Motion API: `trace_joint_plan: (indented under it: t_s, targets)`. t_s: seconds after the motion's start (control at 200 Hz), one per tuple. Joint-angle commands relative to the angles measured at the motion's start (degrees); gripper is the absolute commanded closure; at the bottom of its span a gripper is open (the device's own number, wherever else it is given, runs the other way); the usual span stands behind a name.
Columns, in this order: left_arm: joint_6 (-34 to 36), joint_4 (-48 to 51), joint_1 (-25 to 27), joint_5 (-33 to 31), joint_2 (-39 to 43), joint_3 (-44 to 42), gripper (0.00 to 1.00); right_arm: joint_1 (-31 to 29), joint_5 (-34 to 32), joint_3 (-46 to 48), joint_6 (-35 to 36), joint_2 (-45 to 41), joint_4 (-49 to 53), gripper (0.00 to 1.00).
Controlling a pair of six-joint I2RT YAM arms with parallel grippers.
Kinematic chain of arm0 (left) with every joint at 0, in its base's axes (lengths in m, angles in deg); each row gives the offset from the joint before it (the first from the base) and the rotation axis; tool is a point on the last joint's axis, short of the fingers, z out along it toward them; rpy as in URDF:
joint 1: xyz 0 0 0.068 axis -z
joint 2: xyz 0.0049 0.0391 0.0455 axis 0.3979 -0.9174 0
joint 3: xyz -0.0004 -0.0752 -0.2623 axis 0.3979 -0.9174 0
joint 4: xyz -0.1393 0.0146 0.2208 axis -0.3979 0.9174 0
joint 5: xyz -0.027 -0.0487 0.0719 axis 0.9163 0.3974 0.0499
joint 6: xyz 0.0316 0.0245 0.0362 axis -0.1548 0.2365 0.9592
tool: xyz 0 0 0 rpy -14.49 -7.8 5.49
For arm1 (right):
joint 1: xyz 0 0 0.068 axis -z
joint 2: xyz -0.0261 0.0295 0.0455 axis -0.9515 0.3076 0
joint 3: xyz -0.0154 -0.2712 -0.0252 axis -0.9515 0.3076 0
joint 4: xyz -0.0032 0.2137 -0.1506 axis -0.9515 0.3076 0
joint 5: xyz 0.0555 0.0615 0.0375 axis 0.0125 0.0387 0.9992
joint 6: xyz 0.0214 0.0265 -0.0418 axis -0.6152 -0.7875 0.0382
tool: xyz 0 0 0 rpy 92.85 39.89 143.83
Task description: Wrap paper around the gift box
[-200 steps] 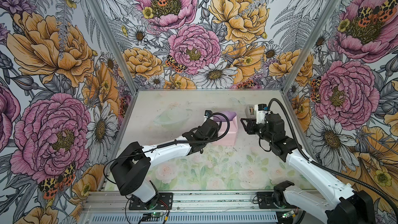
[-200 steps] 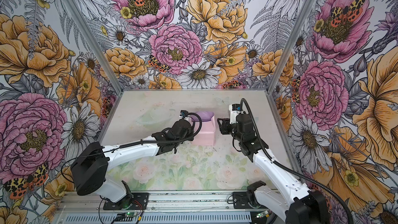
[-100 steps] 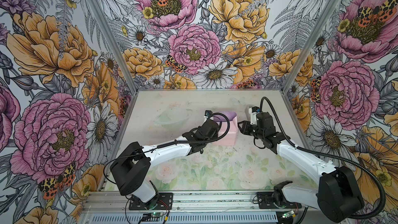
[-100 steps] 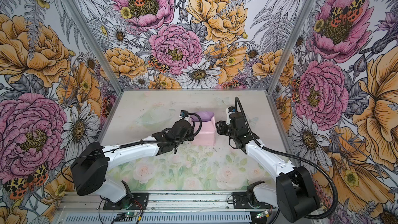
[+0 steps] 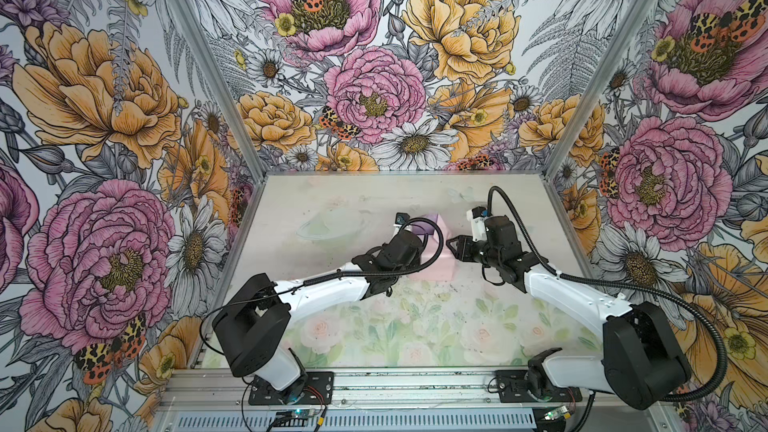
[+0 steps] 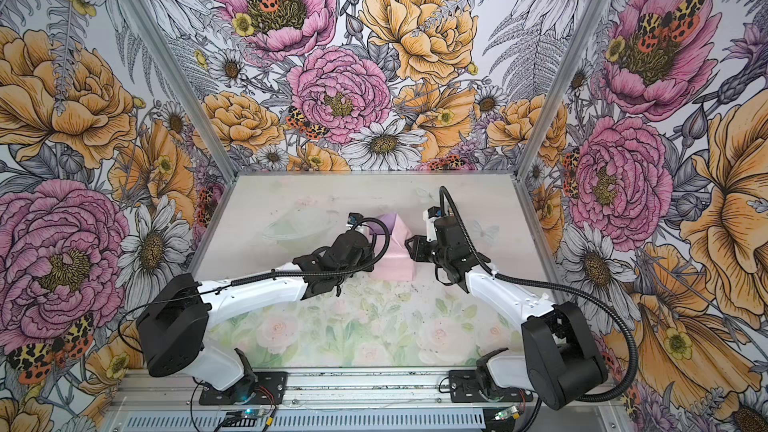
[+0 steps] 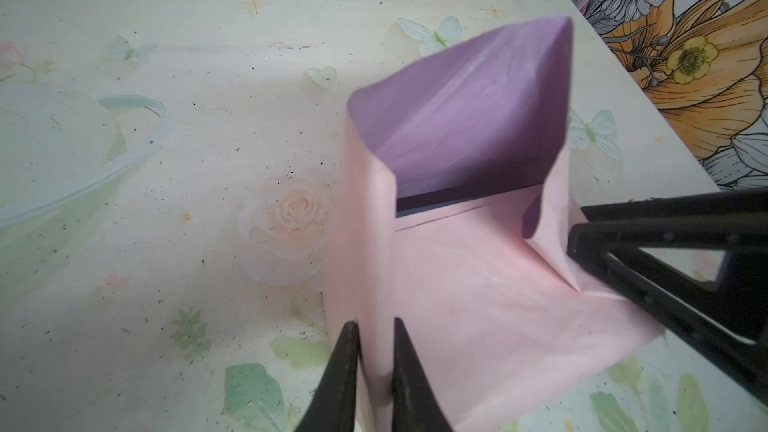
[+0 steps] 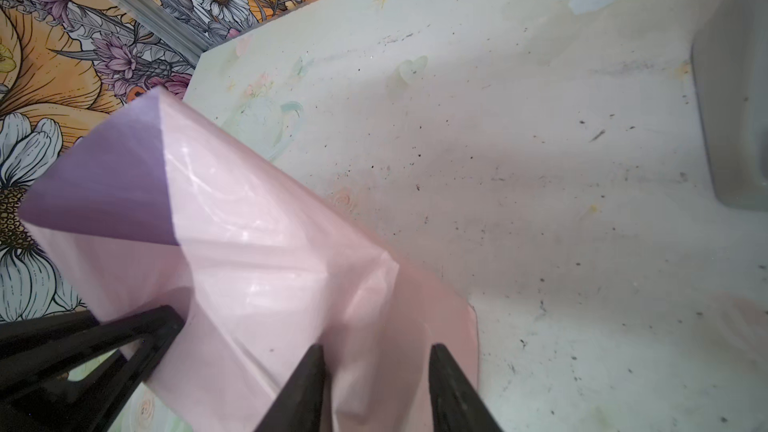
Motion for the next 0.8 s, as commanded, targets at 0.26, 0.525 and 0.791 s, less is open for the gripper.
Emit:
trace_joint_plan:
  t_s: [0.26,0.525,0.791]
  targets:
    - [-0.11,0.44,-0.29,1.23,-0.99,0.84,0.83,1.43,3.5,-5.83,2.85,1.09,5.45,0.54]
    - [-0.01,0.41,-0.33,1.23,-0.76,0.75,0.83,6.34,7.71,-7.45,1.95,-1.06,3.47,0.54]
    - [0.31,0.39,-0.28,1.1,-0.61,0.73,0.83,6.82,4.23,-8.14,0.41,2.81,3.57,0.55]
